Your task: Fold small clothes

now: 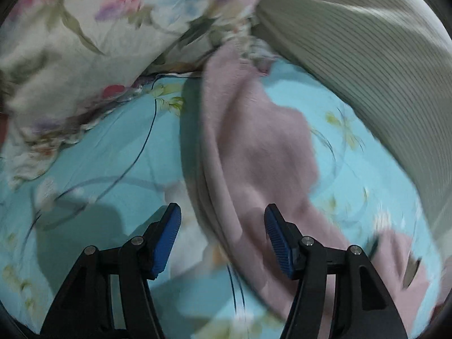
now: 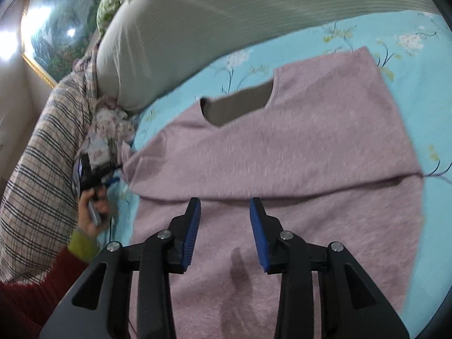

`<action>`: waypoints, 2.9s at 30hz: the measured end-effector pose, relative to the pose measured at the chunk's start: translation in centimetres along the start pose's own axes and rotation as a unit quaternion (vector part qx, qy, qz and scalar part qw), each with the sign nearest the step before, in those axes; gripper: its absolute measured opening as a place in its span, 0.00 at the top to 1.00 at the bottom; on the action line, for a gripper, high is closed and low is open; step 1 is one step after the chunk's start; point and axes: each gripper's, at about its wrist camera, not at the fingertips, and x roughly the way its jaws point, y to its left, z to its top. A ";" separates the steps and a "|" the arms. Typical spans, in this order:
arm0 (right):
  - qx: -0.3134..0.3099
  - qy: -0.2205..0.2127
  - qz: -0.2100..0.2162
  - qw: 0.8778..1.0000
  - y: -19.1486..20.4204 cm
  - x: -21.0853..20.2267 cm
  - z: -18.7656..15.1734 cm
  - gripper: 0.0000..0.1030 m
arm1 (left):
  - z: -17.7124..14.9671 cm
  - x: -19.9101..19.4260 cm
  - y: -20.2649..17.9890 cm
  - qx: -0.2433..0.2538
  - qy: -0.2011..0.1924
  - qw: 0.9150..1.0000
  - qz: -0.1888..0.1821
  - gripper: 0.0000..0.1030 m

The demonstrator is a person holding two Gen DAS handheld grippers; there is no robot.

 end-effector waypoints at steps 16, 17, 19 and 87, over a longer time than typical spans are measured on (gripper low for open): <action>-0.016 0.018 -0.003 1.000 2.0 1.8 -0.6 0.64 | 7.2 2.4 2.3 -0.035 -0.026 0.998 -0.037 0.95; -0.017 0.018 -0.001 1.000 2.1 1.7 -0.6 0.64 | 6.9 1.5 2.3 -0.033 -0.035 0.998 -0.035 0.95; -0.018 0.015 0.002 1.000 2.3 1.4 -0.8 0.64 | 6.1 -1.0 2.1 -0.028 -0.055 0.997 -0.051 0.96; -0.081 -0.142 -0.071 0.984 3.6 0.0 8.7 0.95 | -19.7 -3.9 -16.8 0.253 0.023 0.966 -0.043 0.79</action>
